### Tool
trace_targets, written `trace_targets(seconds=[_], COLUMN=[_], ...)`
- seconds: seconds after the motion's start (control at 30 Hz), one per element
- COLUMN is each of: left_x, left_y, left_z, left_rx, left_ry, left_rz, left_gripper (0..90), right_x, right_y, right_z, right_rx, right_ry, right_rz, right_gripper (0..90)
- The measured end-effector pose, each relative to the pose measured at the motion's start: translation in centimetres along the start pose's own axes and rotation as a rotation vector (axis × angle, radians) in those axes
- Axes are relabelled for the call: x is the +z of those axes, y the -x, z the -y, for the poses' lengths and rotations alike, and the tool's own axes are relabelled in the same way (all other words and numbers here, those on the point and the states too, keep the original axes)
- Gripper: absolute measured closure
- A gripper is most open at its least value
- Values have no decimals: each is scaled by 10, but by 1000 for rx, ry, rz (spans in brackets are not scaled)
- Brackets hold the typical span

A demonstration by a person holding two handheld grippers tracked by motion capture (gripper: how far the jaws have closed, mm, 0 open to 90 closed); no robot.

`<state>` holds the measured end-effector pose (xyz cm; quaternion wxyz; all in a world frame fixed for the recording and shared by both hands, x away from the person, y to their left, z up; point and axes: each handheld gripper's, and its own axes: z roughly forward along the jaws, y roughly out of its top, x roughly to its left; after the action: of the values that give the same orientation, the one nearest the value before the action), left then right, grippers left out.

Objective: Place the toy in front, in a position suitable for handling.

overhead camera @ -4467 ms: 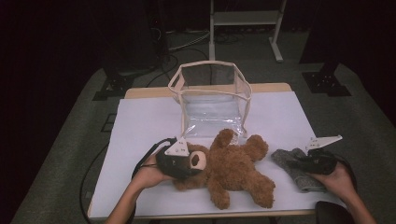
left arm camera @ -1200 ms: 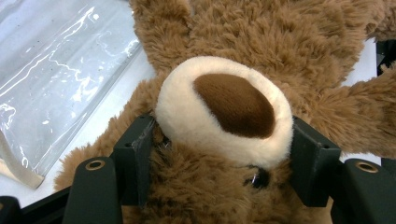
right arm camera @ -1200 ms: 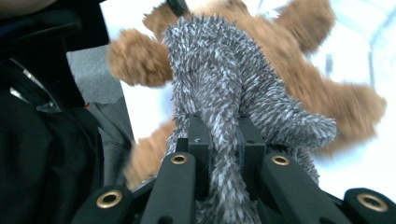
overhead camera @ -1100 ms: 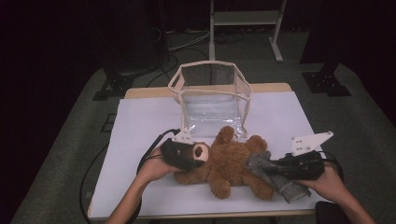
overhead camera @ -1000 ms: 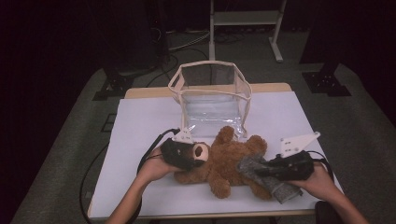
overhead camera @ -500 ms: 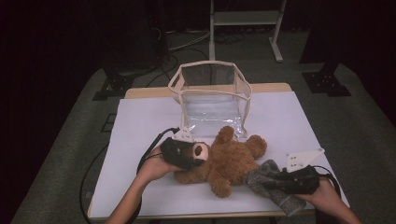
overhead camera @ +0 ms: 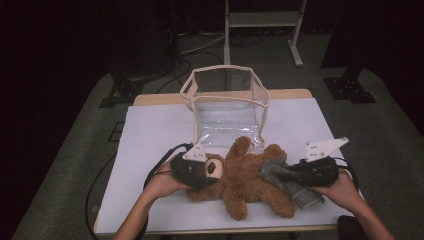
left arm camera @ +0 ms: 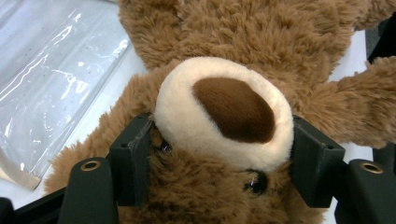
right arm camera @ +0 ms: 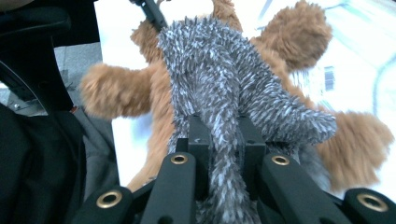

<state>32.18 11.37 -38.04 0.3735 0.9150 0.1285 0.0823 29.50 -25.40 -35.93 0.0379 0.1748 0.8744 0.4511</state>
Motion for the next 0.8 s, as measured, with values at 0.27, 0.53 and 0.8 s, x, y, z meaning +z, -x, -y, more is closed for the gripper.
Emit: trace_targets(seconds=[0.27, 0.53, 0.8], left_x=[-3, -4, -5], left_y=[4, 4, 5], left_z=[4, -5, 0], left_rx=[21, 35, 44], left_ry=[7, 24, 14], left_rz=[8, 18, 41], left_gripper=[310, 236, 344], right_x=[24, 22, -6], right_y=[-4, -13, -7], right_z=[7, 31, 42], right_rx=[-1, 41, 71], right_ry=[-28, 6, -26], right_rz=[-56, -62, 3], right_gripper=[795, 795, 795])
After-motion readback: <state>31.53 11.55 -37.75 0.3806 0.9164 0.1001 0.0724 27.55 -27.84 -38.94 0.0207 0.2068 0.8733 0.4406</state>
